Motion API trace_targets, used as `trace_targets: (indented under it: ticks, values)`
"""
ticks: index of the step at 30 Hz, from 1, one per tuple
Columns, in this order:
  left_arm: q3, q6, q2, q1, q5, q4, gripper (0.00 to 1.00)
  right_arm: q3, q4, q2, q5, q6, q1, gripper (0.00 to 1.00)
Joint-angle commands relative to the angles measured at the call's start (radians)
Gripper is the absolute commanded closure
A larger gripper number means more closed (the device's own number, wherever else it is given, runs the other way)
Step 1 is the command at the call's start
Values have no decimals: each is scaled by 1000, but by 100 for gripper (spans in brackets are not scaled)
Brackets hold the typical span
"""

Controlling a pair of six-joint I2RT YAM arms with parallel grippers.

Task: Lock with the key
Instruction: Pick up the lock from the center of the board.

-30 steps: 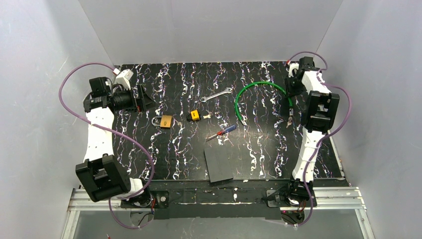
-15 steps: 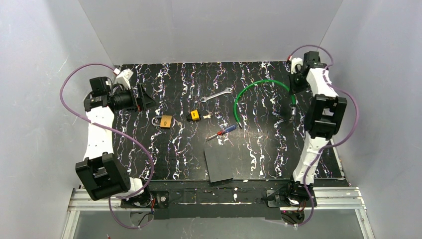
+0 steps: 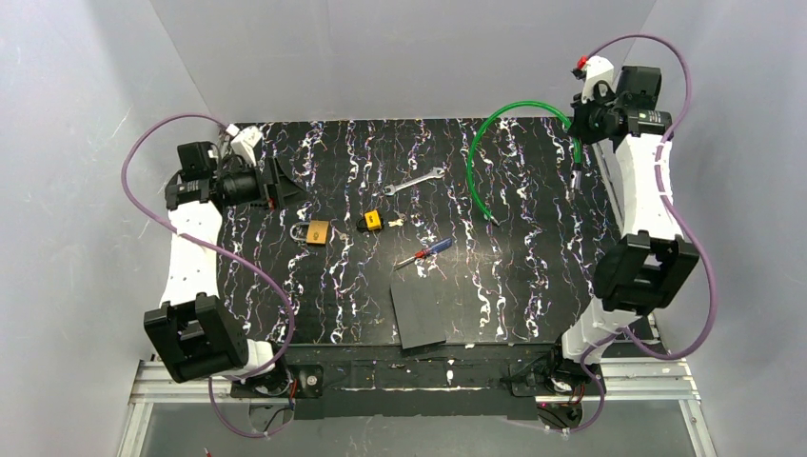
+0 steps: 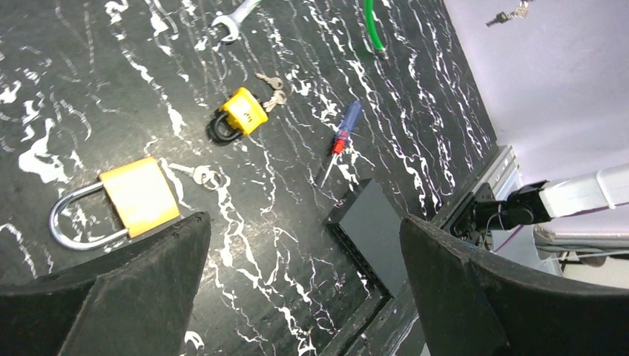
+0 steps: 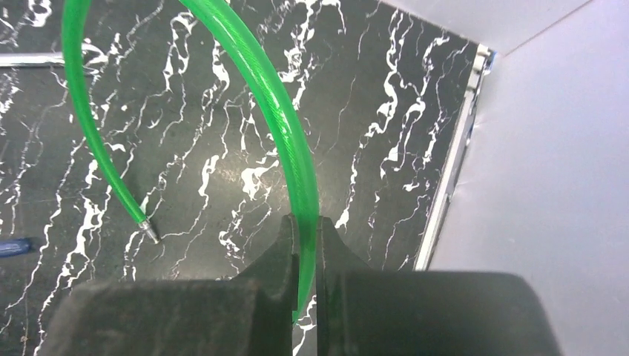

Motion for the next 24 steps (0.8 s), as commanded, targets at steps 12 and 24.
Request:
trace_targets:
  ticks: [12,24]
  values:
    - [199,-1,19,-238,27,31,2,41,131,-253,-253,96,0,99]
    - [236,-228,70,-451,-27,293,2,-9,212,-355,-506,329,15,99]
